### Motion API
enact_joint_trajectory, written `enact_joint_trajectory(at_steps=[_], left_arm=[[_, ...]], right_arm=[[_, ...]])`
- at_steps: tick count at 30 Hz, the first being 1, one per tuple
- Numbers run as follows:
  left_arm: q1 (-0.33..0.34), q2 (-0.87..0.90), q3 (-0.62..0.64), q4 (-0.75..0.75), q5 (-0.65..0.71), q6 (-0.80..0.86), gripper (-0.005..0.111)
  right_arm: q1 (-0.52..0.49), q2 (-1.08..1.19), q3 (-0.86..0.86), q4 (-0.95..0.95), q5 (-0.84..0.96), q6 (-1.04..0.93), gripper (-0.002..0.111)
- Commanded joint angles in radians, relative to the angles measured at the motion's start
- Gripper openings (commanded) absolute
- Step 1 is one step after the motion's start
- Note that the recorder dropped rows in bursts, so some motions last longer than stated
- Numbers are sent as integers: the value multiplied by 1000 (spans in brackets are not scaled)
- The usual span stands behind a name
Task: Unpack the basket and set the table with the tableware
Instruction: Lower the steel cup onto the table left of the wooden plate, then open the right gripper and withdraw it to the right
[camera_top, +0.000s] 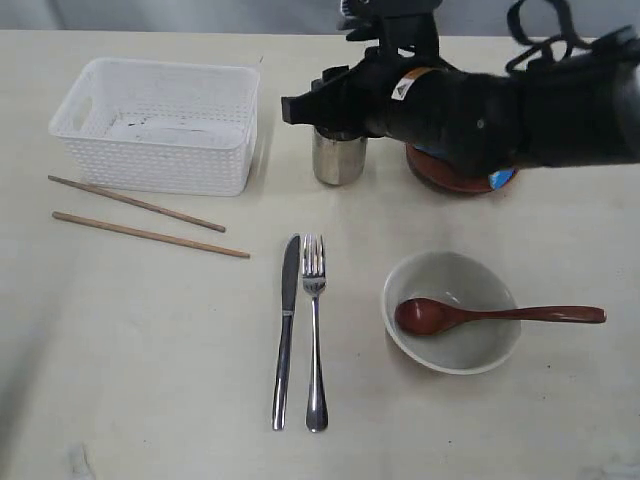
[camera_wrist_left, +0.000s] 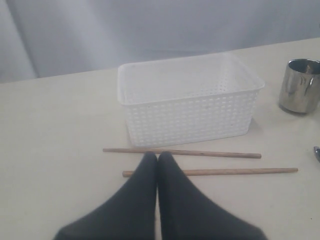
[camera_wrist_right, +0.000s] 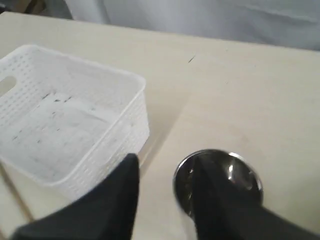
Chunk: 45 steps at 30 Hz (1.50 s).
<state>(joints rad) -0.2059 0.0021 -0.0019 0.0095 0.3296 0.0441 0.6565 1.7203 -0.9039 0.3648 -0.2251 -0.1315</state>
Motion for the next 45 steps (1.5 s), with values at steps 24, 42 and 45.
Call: enact_joint_trajectory(at_steps=[24,42,45], left_arm=[[-6,-2,2,-2,-8,0,0],[-6,-2,2,-2,-8,0,0],[-6,-2,2,-2,-8,0,0]], right_arm=[[-654,-43,-327,-60,926,211,41],[-863,414,-581,-57,952,145,11],[-845,484,-593,-23,956,77,0]])
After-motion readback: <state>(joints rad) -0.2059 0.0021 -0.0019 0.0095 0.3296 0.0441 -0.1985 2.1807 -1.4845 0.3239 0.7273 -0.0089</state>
